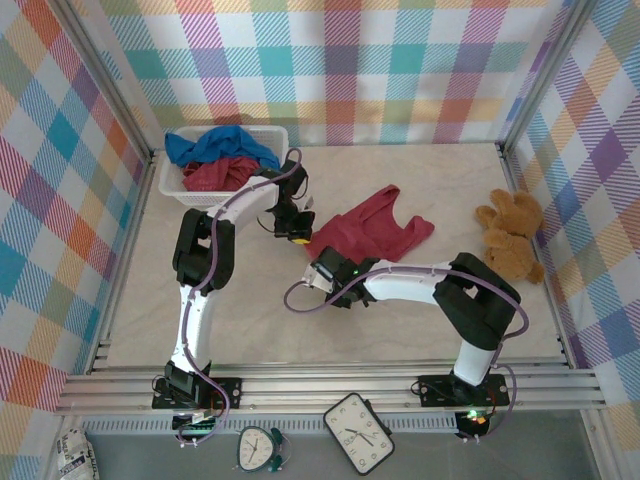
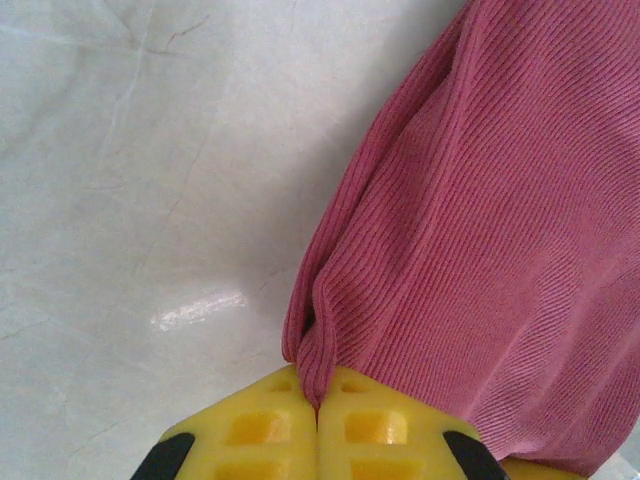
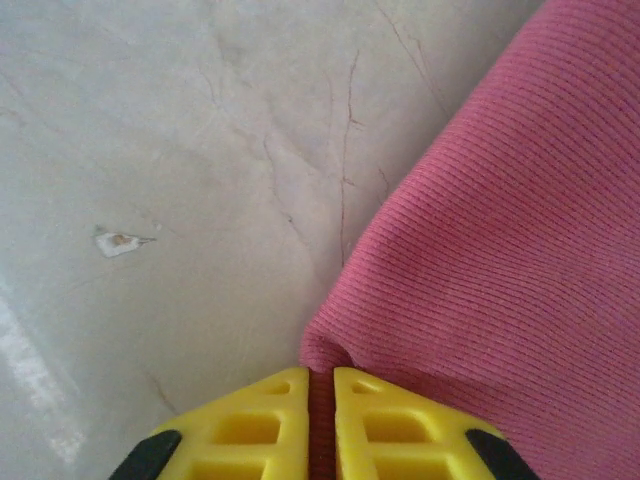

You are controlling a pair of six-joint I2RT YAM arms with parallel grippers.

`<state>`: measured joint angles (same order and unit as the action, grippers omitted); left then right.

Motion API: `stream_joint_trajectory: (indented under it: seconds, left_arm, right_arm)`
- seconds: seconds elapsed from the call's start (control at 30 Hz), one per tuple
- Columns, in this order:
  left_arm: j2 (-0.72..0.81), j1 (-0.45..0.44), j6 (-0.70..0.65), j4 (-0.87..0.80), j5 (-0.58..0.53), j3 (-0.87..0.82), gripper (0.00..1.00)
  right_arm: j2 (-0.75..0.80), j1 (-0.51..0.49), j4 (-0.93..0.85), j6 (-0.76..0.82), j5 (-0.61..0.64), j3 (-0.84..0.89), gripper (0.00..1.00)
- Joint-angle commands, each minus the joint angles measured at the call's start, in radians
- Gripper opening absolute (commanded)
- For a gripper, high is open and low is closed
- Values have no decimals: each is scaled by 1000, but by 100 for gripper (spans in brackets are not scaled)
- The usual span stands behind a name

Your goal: Fold and stack the tank tops

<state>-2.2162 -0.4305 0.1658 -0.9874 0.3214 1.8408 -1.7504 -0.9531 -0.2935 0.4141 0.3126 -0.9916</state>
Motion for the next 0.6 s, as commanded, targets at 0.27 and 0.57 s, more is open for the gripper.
stream_joint_trajectory:
  seconds: [0.27,0.57]
  left_arm:
    - [276,-2,8,-94,-184,-187,1]
    - [403,-15,63,-80,-111,-196,1]
  right_arm:
    - [152,-36,7,-332,-432,-16,7]
    - [322,8,253,-610,-733,69,7]
